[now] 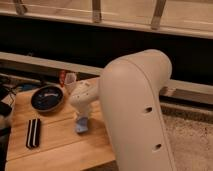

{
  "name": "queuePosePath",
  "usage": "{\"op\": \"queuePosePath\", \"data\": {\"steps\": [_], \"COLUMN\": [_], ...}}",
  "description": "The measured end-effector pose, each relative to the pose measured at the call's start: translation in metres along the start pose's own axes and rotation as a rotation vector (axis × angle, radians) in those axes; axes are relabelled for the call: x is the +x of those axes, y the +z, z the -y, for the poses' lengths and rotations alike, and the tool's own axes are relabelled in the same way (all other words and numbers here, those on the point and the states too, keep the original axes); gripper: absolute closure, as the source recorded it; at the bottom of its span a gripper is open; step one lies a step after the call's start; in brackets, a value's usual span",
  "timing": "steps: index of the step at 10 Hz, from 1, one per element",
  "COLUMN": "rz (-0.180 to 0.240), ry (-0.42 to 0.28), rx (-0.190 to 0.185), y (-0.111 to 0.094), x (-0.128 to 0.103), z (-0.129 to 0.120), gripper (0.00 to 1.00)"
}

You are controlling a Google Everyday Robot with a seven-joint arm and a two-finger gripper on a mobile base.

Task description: Wipe the white sponge on the table

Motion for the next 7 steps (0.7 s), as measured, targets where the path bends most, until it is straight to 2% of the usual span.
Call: {"op": "queuePosePath", "data": {"steps": [1,3,5,7], "rz": [0.008,0.022,0.016,0.009], "ry": [-0.017,-0.090,-0.136,-0.133], "rx": [-0.001,-0.017,-0.029,-0.025], "y": [0.000,0.000,0.002,0.002], "x": [-0.005,-0.009,0.009,0.033], "z": [-0.008,-0.043,-0.063,-0.064], "gripper": [1.00,1.00,1.00,1.00]}}
